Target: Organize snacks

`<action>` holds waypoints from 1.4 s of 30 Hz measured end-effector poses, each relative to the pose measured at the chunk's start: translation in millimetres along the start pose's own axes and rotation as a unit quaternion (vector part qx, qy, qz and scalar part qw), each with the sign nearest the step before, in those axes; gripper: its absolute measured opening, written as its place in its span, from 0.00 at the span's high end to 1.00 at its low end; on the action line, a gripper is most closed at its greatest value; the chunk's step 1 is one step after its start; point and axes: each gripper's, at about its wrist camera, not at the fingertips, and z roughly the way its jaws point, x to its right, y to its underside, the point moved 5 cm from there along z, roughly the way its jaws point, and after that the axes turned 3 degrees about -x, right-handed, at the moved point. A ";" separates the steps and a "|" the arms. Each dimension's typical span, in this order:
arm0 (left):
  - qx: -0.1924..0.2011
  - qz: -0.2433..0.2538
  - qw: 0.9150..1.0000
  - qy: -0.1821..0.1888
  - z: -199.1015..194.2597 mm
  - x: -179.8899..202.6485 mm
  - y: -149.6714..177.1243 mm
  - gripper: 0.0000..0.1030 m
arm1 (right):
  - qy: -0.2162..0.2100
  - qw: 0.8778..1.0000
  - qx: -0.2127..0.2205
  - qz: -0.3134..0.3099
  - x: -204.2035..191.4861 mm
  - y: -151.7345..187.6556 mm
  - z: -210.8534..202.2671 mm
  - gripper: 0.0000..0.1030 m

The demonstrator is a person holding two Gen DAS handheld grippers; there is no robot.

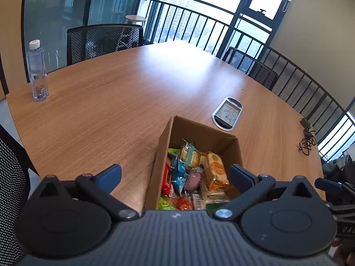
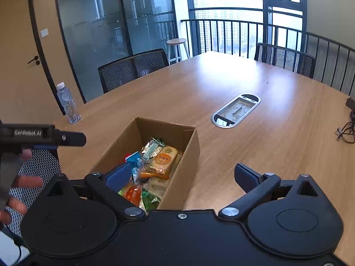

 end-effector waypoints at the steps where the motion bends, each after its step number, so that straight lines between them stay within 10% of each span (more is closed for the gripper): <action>1: -0.004 0.002 1.000 -0.001 -3.2 1.9 1.4 0.00 | 0.004 1.000 0.005 -0.005 0.4 1.5 -8.1 0.00; 23: 0.025 0.074 0.996 0.033 -84.4 61.2 37.3 0.00 | 0.138 0.988 0.054 0.036 31.8 31.7 -129.9 0.00; 42: 0.042 0.140 0.989 0.005 -128.6 65.1 74.5 0.00 | 0.147 0.983 0.049 0.097 32.2 77.7 -179.1 0.00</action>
